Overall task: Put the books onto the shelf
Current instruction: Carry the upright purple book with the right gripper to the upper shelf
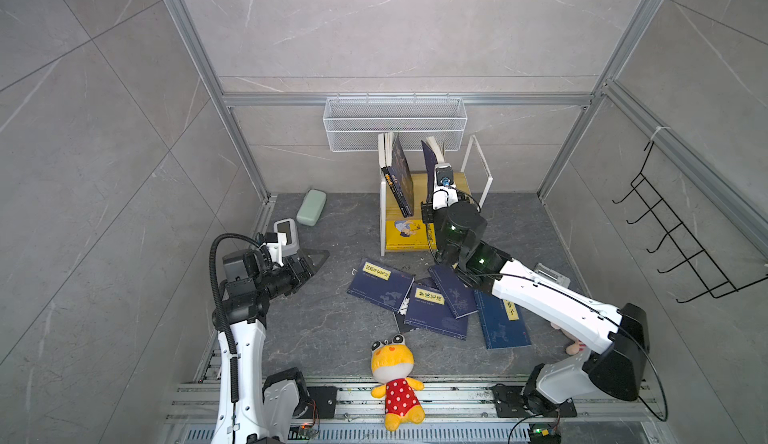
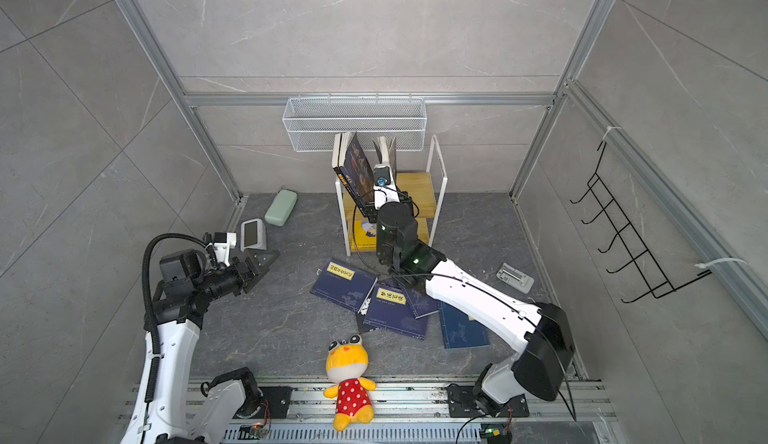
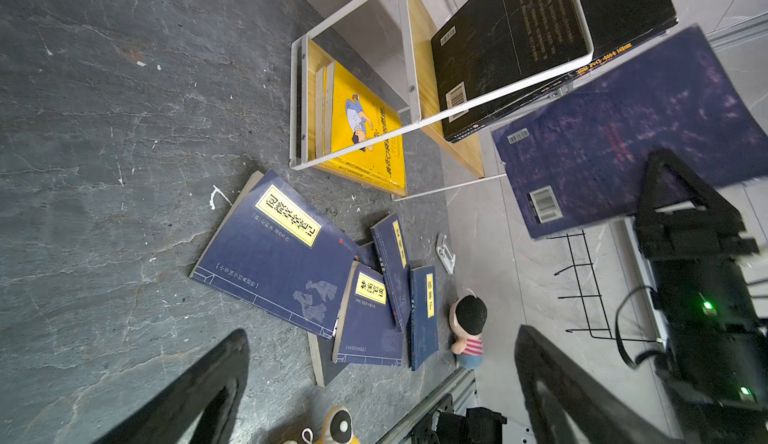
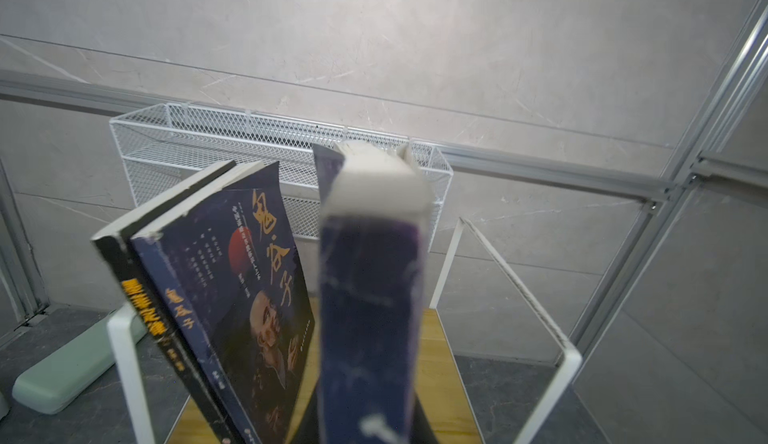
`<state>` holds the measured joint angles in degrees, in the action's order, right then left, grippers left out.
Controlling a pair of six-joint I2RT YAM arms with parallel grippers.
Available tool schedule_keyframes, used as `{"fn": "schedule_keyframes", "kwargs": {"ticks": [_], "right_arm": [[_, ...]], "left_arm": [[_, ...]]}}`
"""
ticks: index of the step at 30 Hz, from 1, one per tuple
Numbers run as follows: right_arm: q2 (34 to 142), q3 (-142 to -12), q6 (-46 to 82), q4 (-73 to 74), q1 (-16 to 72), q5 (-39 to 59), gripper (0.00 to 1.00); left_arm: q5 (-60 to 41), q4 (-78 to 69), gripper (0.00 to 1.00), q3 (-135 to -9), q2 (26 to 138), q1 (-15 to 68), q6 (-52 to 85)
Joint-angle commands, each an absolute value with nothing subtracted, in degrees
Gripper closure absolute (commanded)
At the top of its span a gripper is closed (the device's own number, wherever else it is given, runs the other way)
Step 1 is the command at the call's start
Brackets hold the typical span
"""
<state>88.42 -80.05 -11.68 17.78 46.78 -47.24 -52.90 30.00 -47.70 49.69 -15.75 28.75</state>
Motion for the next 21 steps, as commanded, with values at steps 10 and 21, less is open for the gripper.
{"fn": "schedule_keyframes", "kwargs": {"ticks": [10, 21], "right_arm": [[98.96, -89.52, -5.18, 24.25, 40.63, -36.98, 1.00], [102.99, -89.96, -4.84, 27.73, 40.61, -36.09, 1.00]], "left_arm": [[-54.92, 29.64, 0.00, -48.89, 49.80, -14.68, 27.30], [-55.44, 30.07, 0.00, -48.93, 49.60, -14.33, 27.33]]}}
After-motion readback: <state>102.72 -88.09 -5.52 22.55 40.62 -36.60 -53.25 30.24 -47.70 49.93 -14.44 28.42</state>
